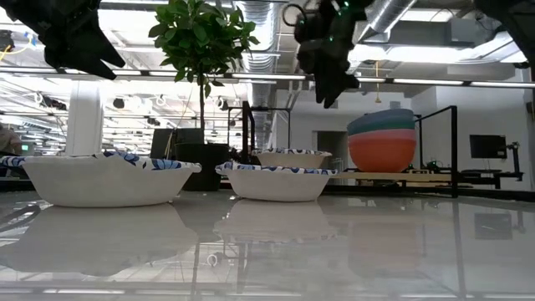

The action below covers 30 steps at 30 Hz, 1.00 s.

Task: Place and stack bowls onto a shelf
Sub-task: Stack the white bowl on top of the white bowl on the shelf

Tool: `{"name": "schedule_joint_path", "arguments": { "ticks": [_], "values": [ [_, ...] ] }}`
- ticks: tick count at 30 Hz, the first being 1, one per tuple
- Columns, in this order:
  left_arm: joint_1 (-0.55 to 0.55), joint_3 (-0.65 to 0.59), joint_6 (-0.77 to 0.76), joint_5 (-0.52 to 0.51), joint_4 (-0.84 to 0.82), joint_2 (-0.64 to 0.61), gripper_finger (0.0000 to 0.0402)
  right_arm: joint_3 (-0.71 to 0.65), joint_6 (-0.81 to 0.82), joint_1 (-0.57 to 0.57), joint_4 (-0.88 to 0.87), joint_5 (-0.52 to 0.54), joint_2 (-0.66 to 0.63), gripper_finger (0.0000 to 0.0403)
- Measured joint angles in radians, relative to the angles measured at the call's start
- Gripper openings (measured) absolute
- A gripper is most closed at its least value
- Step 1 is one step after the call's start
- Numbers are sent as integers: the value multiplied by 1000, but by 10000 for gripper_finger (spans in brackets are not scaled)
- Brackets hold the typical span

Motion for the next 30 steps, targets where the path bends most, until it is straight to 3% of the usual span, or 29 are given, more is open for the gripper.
{"name": "schedule_joint_path", "arguments": {
  "ticks": [9,13,17,20,24,28,30],
  "values": [
    [0,0,-1,38,0,0,293,-136,102,334,-195,226,-5,169],
    [0,0,-1,38,0,0,293,-289,238,452,-162,333,-118,168],
    [0,0,5,38,0,0,293,-498,476,551,-124,423,-287,168],
    [0,0,8,37,0,0,293,-684,658,591,27,450,-455,168],
    [0,0,6,37,1,0,293,-953,818,609,445,439,-635,168],
    [0,0,5,34,2,0,293,-1152,838,596,864,409,-696,168],
    [0,0,5,25,4,0,293,-1203,838,574,979,403,-686,168]
  ]
}}
